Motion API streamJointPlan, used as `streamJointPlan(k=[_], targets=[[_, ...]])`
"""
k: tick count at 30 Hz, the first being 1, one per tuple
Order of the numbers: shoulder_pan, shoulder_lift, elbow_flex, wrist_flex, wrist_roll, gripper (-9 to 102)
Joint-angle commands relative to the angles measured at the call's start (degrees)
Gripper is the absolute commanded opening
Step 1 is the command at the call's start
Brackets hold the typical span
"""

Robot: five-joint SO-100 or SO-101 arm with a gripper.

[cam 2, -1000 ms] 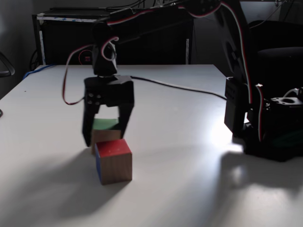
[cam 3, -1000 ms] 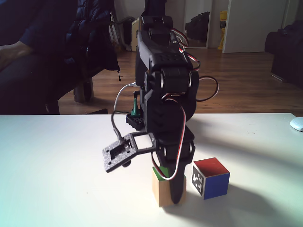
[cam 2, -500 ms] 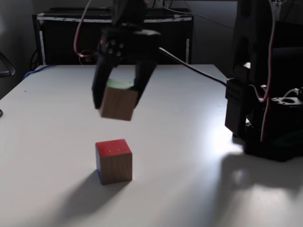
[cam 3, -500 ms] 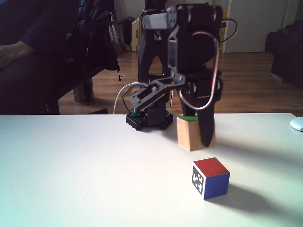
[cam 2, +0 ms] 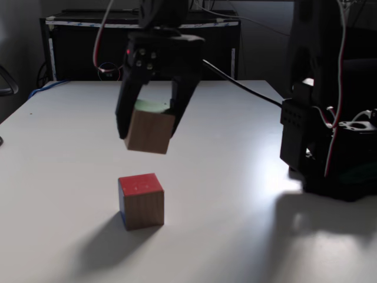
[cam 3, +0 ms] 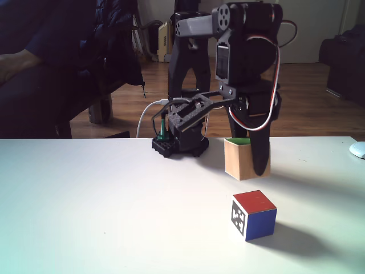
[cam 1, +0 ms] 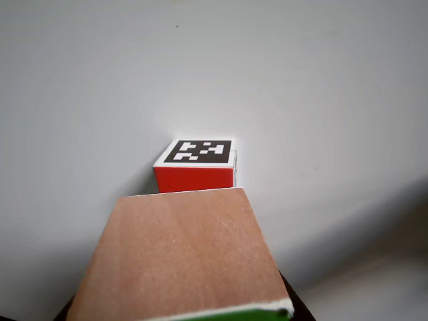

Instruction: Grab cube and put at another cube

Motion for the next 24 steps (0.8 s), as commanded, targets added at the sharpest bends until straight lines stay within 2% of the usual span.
streamJointPlan(k=[1,11,24], targets=[[-0.6,-1.1,-3.8,0.3,0.5,17],[0.2,-10.4,-8.3,0.0,1.1,17],[-1.8,-14.5,-10.3,-0.3,2.4,17]])
